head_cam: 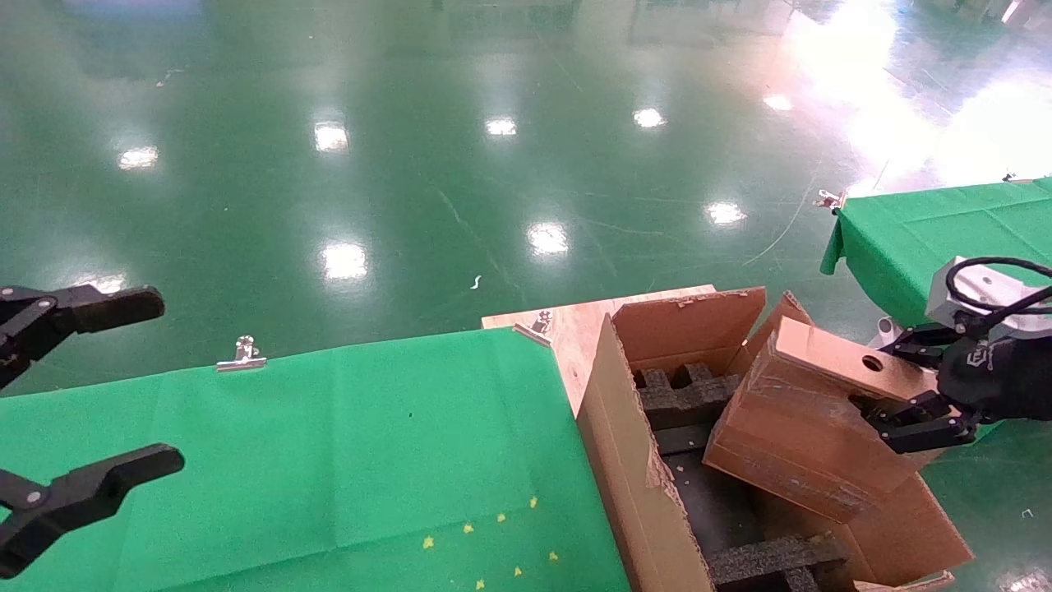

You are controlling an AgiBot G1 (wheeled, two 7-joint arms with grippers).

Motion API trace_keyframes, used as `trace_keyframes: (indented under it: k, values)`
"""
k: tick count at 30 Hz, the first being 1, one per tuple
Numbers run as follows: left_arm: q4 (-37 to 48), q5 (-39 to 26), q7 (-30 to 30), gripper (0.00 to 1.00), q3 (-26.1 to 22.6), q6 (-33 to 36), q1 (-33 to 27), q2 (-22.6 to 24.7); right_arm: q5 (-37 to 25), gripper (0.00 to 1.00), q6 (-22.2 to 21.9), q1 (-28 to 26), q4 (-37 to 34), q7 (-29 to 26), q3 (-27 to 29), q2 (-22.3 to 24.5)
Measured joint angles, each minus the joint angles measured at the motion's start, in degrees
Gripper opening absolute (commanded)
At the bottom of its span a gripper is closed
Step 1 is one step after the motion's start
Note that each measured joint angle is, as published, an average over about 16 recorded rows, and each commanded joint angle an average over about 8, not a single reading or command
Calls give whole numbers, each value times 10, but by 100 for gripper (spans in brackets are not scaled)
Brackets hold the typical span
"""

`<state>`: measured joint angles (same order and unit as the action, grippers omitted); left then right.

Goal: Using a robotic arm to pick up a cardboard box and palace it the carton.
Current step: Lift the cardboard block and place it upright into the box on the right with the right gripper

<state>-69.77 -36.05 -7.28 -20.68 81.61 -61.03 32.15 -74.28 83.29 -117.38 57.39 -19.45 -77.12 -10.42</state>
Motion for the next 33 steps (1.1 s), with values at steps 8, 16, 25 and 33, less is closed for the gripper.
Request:
trace_keyframes:
  k: [8,16,25,33]
  values:
    - [0,0,0,100,0,0,0,0,-7,0,-73,38,24,-93,-21,-1]
    - [0,0,0,100,0,0,0,0,-37,0,-204,91,104,-277,-52,20]
    - [0,0,0,100,0,0,0,0,-99,0,-295,120,184,-477,-75,38]
    - [0,0,0,100,0,0,0,0,-145,0,-306,123,200,-569,-82,35]
